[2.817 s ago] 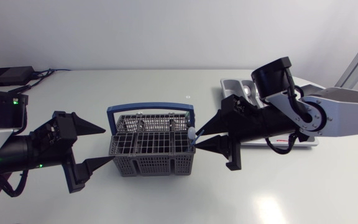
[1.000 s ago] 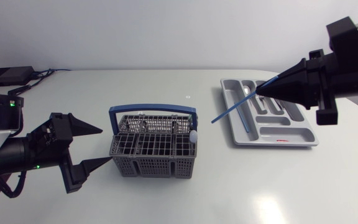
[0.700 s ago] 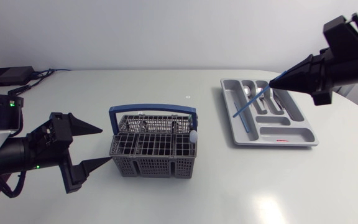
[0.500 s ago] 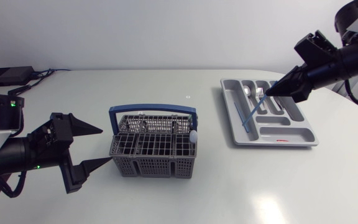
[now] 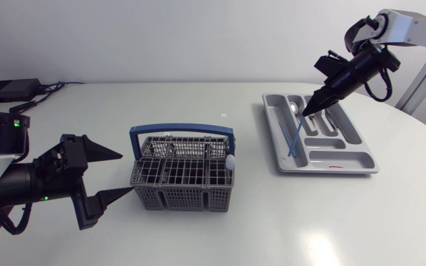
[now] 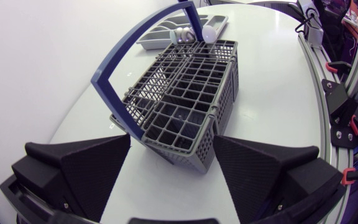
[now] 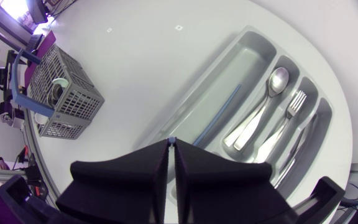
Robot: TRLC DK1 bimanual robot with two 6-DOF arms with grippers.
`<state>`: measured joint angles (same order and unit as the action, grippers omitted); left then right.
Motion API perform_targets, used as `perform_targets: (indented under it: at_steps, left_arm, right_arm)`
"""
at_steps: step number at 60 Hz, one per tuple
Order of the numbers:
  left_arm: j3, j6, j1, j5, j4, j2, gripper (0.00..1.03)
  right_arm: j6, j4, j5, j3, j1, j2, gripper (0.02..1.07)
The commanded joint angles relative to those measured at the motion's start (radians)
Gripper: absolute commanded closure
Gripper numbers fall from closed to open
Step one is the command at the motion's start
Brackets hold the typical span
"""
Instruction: Unload the cutlery basket into the drawer organizer.
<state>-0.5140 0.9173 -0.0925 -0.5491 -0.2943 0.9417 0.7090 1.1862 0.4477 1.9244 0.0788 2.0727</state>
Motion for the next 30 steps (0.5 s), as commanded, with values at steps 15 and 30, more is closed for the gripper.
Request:
perform_targets:
  at_steps: [15,30]
  left_arm:
    - [0.009,0.026,0.01,-0.012,0.014,0.034,0.07]
    - [0.015,0.029,0.016,-0.012,0.021,0.039,0.07]
  right_arm:
    - [-0.097,0.052,-0.02,0.245,-0.04,0.233,0.99]
    - [-0.183,-0.128,-0.056,0.183,-0.042,0.236,0.72]
